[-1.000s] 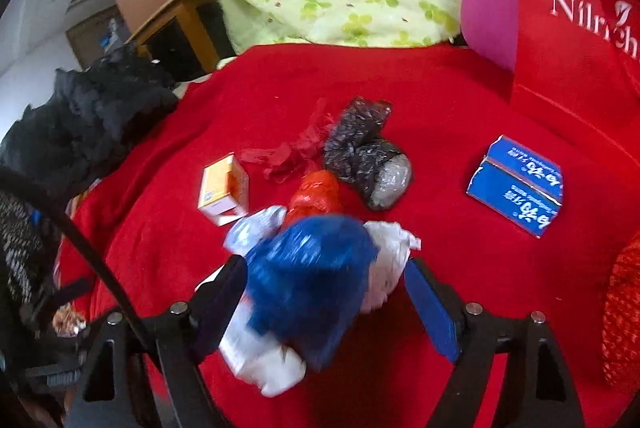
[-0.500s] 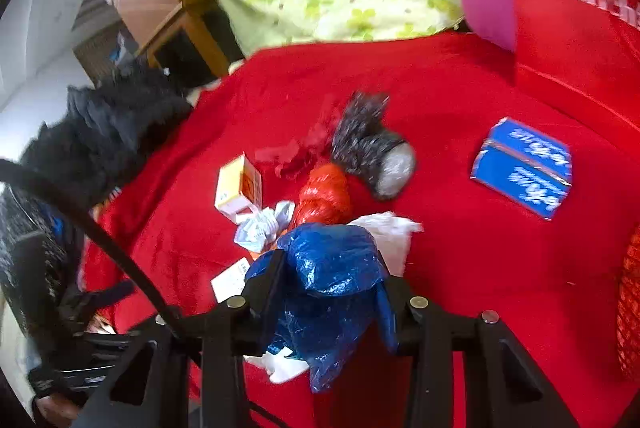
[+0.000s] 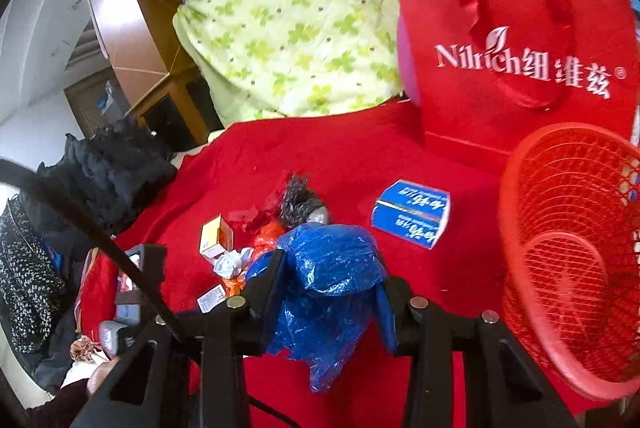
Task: Collect trash
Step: 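Grasp the blue plastic bag with the right tool while the left tool grasps the white leaflet, then carry the blue bag and white leaflet into the red mesh basket and release both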
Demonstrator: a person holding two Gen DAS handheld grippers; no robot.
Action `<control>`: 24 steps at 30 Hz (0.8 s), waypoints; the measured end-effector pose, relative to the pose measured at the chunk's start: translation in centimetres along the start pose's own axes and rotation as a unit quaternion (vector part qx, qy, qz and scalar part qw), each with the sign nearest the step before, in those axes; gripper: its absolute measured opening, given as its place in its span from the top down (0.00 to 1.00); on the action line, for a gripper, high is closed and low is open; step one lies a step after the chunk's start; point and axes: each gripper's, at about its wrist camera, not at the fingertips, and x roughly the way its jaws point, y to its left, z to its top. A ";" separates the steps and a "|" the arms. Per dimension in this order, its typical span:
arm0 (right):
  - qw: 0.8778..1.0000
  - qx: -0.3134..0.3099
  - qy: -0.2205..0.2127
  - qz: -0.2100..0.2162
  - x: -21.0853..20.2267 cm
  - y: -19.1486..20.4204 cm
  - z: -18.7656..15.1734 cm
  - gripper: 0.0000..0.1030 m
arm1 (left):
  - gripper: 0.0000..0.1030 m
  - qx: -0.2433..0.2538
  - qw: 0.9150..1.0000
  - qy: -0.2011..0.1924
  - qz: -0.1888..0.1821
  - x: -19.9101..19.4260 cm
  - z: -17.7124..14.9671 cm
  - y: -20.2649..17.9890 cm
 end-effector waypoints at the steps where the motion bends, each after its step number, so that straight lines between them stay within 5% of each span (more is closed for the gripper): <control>1: 1.000 0.003 -0.004 0.000 -0.3 -0.2 0.0 0.59 | 0.28 -0.006 1.000 0.006 -0.002 0.2 -0.2 0.3; 7: 0.999 0.017 -0.029 0.001 -2.4 -1.4 0.4 0.59 | 0.62 -0.011 1.000 -0.003 -0.024 -1.2 -1.2 2.1; 17: 0.995 0.041 -0.091 -0.005 -7.4 -3.1 1.5 0.59 | 0.67 0.031 0.998 -0.053 0.009 -6.5 -3.9 3.5; 24: 0.984 0.095 -0.144 -0.048 -11.6 -7.7 2.2 0.59 | 0.67 0.102 0.988 -0.119 -0.007 -12.2 -3.5 -1.2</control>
